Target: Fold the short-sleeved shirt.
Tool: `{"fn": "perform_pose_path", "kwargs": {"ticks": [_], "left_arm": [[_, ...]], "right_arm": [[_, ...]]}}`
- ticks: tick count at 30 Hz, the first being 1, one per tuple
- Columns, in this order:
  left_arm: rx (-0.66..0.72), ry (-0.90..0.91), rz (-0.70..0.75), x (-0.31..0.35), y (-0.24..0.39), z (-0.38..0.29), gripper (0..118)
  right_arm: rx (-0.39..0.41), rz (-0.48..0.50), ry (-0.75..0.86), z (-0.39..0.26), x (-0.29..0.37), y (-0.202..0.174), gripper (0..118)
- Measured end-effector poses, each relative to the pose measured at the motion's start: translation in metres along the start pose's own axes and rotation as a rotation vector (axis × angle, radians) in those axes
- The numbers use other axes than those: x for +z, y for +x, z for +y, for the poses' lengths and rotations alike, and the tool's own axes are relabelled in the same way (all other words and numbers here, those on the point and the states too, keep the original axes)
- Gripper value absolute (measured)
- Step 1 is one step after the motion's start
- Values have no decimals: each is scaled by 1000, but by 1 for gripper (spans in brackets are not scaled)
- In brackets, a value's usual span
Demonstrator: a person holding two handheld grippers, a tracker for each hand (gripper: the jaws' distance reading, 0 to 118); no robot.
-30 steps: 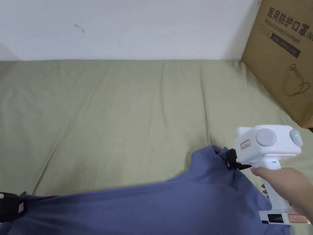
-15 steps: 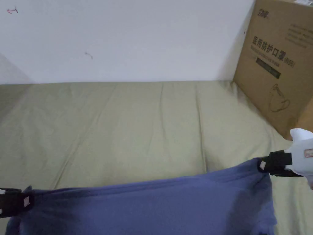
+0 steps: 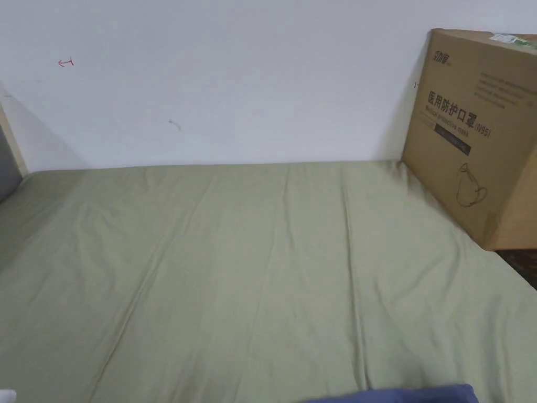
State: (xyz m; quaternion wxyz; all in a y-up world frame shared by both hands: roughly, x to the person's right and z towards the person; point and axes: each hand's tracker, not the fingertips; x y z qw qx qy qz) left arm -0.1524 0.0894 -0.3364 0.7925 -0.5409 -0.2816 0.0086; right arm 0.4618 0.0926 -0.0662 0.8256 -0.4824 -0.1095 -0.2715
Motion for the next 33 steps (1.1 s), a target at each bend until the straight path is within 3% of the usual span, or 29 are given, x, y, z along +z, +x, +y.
{"fn": "perform_pose_path", "kwargs": {"ticks": [2, 3, 5, 6, 7, 9, 10, 11, 13, 14, 15, 17, 18, 23, 26, 28, 29, 30, 31, 32, 33], "left_arm": [[16, -27, 4, -12, -2, -10, 3], [16, -37, 8, -17, -3, -14, 9], [15, -60, 14, -25, -3, -21, 37], [17, -66, 27, -28, -2, -25, 61], [22, -74, 55, -30, -1, -28, 61], [41, -65, 69, -32, 1, -36, 74], [74, -54, 58, -31, 1, -39, 88], [108, -44, 36, -31, 1, -42, 96], [179, -35, 29, -30, 1, -49, 99], [230, -108, 24, -35, -1, -47, 101], [243, -94, 13, -36, -1, -50, 101], [162, 12, 27, -31, 9, -56, 101], [139, 33, 59, -27, 16, -55, 102], [58, 186, 171, 0, 54, -37, 105], [-23, 246, 324, 5, 93, -24, 105], [-50, 244, 347, 2, 114, -16, 90], [-59, 260, 342, 0, 123, -13, 71], [-68, 272, 340, -3, 130, -11, 37], [-72, 275, 339, -7, 136, -8, 14], [-77, 271, 335, -12, 141, -7, 3], [-84, 261, 333, -16, 144, -6, 2]], "right_arm": [[-51, -13, -30, -9, -16, 8, 1], [-54, -11, -40, -11, -21, 9, 1], [-39, -51, -63, -13, -30, 6, 1], [-15, -83, -67, -13, -33, 1, 1], [7, -117, -63, -14, -35, -4, 1], [38, -156, -59, -14, -41, -9, 1], [40, -172, -47, -15, -43, -14, 1], [44, -183, -30, -16, -44, -18, 5], [37, -243, -51, -17, -52, -17, 17], [42, -248, -45, -18, -54, -20, 26], [46, -252, -33, -20, -54, -23, 45], [56, -254, -15, -23, -52, -30, 100], [63, -251, -2, -24, -49, -36, 118], [204, -289, 197, -25, -22, -96, 117], [221, -256, 231, -23, -19, -139, 117], [224, -204, 231, -19, -25, -160, 113], [231, -186, 236, -17, -28, -174, 105], [232, -181, 237, -16, -32, -183, 76], [232, -176, 239, -13, -37, -193, 36], [240, -172, 240, -11, -43, -203, 0], [250, -174, 242, -9, -49, -212, 0]]}}
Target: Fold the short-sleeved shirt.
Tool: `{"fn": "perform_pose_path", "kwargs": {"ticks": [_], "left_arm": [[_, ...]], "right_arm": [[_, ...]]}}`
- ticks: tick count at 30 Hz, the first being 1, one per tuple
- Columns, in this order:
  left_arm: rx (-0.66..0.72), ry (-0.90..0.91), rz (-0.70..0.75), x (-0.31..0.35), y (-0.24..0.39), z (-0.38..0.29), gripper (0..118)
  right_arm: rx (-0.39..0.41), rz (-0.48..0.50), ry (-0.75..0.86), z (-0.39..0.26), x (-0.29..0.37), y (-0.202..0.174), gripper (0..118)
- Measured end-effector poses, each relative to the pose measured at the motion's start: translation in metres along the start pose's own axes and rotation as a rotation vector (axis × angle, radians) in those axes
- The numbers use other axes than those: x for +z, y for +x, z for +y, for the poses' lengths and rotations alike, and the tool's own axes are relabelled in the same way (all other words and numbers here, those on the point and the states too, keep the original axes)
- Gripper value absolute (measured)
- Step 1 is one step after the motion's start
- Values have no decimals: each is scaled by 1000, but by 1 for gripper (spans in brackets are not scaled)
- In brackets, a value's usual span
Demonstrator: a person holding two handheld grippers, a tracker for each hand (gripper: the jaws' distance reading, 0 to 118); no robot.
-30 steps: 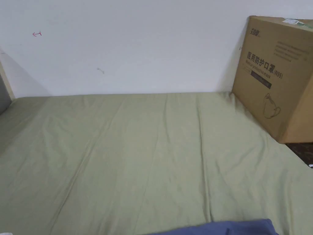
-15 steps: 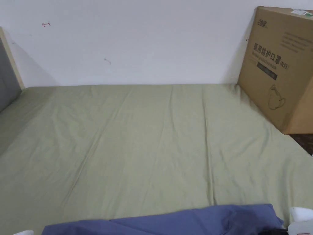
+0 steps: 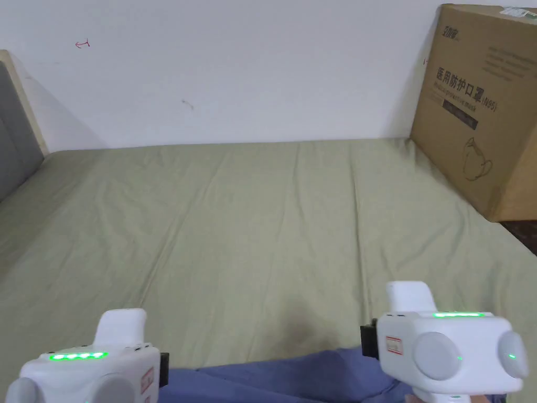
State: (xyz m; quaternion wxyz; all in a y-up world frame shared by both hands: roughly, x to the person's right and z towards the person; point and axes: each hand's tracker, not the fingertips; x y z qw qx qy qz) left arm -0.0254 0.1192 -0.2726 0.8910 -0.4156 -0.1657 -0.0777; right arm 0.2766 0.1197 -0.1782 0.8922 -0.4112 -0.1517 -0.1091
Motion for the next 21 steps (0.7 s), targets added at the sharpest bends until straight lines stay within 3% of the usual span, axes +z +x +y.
{"fn": "perform_pose_path", "kwargs": {"ticks": [6, 8, 13, 16, 17, 19, 20, 21], "left_arm": [[40, 52, -32, -5, -3, -4, 0], [104, 29, -126, -7, -24, -2, 0], [456, -130, -570, -41, -143, -6, 0], [575, -169, -775, -59, -202, -23, 3], [599, -161, -801, -62, -217, -31, 15], [605, -159, -765, -67, -235, -38, 84], [607, -163, -762, -72, -243, -43, 110], [610, -175, -764, -78, -249, -47, 117]], "right_arm": [[60, 21, 5, 8, -17, -47, 0], [84, 31, 0, 9, -19, -54, 0], [83, -41, 14, 17, -23, -68, 0], [81, -37, -10, 19, -34, -74, 0], [82, -25, -21, 19, -37, -76, 0], [86, -19, -43, 17, -43, -79, 0], [85, -13, -53, 16, -46, -80, 0], [84, -8, -62, 16, -48, -80, 0]]}}
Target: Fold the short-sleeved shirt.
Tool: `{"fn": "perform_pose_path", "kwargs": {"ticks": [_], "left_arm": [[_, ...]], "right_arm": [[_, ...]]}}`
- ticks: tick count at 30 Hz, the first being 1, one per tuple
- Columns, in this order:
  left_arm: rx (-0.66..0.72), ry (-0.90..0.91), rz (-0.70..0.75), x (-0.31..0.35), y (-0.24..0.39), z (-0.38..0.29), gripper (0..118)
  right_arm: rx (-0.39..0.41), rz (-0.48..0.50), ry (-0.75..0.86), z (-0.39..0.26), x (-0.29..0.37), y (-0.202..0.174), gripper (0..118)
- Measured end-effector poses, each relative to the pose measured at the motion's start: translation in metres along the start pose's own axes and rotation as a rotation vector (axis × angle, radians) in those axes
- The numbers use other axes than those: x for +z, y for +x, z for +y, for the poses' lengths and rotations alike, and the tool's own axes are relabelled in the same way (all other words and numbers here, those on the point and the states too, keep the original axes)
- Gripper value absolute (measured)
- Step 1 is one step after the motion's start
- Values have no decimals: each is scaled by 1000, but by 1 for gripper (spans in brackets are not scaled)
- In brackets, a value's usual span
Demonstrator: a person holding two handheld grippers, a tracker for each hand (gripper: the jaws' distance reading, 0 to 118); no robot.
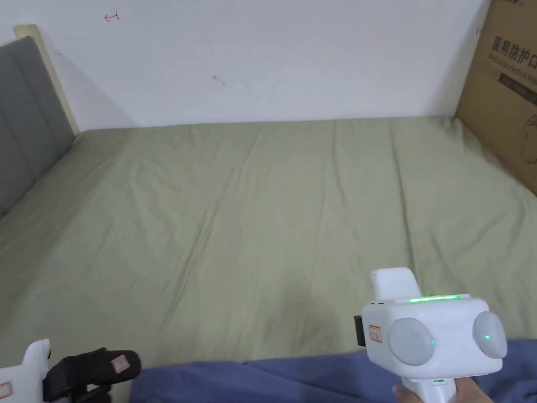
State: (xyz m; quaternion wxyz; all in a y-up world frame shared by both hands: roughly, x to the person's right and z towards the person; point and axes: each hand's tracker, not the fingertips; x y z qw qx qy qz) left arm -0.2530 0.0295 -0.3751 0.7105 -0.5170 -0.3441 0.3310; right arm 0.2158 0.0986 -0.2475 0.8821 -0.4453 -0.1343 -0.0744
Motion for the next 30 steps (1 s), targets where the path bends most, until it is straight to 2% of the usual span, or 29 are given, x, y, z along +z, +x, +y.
{"fn": "perform_pose_path", "kwargs": {"ticks": [3, 7, 10, 15, 16, 17, 18, 19, 20, 21, 22, 25, 26, 30], "left_arm": [[62, -30, -44, -2, -18, 9, 118], [142, -120, -80, -33, -51, 0, 118], [161, -101, -295, -52, -52, -1, 118], [219, -188, -406, -91, -48, -3, 117], [228, -182, -393, -94, -47, -1, 111], [244, -190, -347, -99, -46, 1, 91], [241, -199, -181, -103, -51, 3, 35], [235, -220, -25, -113, -53, 2, 7], [332, -234, -66, -108, -62, 0, 7], [321, -161, -177, -101, -48, 2, 7], [214, -154, -109, -103, -63, 9, 7], [46, -113, 63, -91, -38, 12, 7], [-14, -95, 137, -86, 8, -5, 7], [-203, 8, 405, -59, 54, -6, 7]], "right_arm": [[-12, 30, -36, 3, -6, 3, 0], [7, 12, -43, 7, -8, 6, 0], [12, 2, -50, 10, -8, 13, 0], [3, -13, -63, 12, -10, 22, 0], [-1, -14, -67, 12, -11, 24, 0], [-6, -9, -75, 12, -11, 26, 0], [-10, -4, -78, 12, -11, 28, 0], [-16, 0, -79, 12, -11, 29, 0], [-20, 4, -78, 12, -10, 30, 0], [-22, 7, -78, 12, -9, 31, 0], [-23, 12, -78, 12, -9, 32, 0], [-28, 29, -79, 13, -6, 35, 0], [-30, 36, -79, 13, -6, 37, 0], [-41, 62, -66, 14, 0, 41, 0]]}}
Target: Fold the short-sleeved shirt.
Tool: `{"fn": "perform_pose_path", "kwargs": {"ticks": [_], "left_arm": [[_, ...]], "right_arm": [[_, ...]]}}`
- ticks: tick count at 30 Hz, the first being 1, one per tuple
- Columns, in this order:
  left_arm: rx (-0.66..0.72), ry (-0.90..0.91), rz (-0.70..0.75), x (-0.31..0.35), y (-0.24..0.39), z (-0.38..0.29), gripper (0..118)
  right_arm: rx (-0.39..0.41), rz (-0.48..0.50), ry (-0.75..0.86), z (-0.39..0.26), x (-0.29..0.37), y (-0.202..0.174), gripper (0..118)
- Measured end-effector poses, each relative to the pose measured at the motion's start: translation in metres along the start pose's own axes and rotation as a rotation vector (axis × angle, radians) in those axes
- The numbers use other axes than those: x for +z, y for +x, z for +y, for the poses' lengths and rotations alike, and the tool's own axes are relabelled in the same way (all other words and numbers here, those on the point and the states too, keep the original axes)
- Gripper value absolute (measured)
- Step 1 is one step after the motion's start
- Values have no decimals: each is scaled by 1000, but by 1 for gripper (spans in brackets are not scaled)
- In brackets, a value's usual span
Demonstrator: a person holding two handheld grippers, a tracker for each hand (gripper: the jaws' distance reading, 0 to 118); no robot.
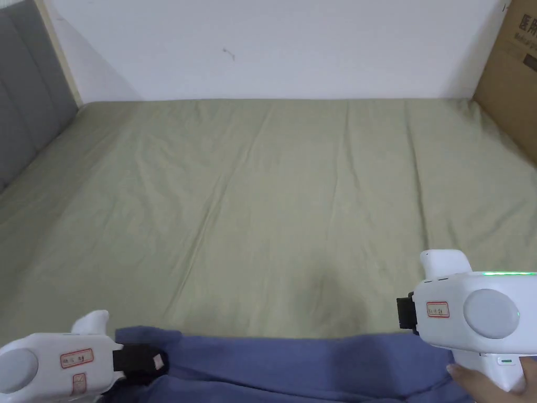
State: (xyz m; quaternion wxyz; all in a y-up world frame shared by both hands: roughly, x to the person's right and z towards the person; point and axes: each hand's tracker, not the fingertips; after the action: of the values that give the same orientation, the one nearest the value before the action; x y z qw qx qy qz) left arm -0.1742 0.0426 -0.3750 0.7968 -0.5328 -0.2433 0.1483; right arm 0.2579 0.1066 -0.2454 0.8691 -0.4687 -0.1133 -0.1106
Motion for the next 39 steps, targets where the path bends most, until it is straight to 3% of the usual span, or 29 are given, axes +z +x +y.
{"fn": "perform_pose_path", "kwargs": {"ticks": [2, 5, 12, 18, 19, 20, 21, 22, 23, 24, 29, 30, 31, 33, 35, 39], "left_arm": [[-136, 55, 244, 14, 18, 1, 7], [-169, 62, 373, 15, 16, 10, 7], [-192, -6, 93, -2, 108, -8, 7], [-134, -222, -103, -72, 183, -26, 10], [-191, -195, -44, -84, 192, -27, 18], [-207, -207, -52, -95, 199, -31, 33], [-222, -221, -79, -103, 203, -34, 71], [-218, -248, -118, -112, 205, -38, 101], [-200, -268, -147, -116, 206, -40, 117], [-179, -265, -171, -114, 207, -42, 118], [-167, -184, -280, -77, 198, -36, 112], [-187, -153, -278, -67, 195, -34, 97], [-204, -108, -269, -54, 191, -36, 74], [-263, -51, -152, -41, 184, -37, 4], [-297, -51, -67, -41, 177, -41, 3], [-217, -227, -198, -67, 171, -48, 3]], "right_arm": [[0, 13, 6, -1, 2, 0, 0], [-9, 29, 17, -4, 3, 3, 0], [-57, 68, 37, -15, 13, 19, 0], [-89, 50, 73, -21, 25, 46, 0], [-99, 49, 76, -22, 27, 51, 0], [-105, 43, 80, -24, 29, 54, 0], [-107, 36, 85, -25, 31, 56, 0], [-105, 35, 88, -27, 33, 59, 0], [-103, 37, 88, -28, 34, 61, 0], [-102, 37, 87, -29, 34, 62, 0], [-120, 42, 110, -32, 34, 65, 0], [-122, 48, 116, -32, 34, 64, 0], [-123, 55, 121, -31, 34, 63, 0], [-119, 66, 123, -29, 33, 59, 0], [-111, 77, 121, -27, 31, 55, 0], [-98, 89, 121, -25, 29, 50, 0]]}}
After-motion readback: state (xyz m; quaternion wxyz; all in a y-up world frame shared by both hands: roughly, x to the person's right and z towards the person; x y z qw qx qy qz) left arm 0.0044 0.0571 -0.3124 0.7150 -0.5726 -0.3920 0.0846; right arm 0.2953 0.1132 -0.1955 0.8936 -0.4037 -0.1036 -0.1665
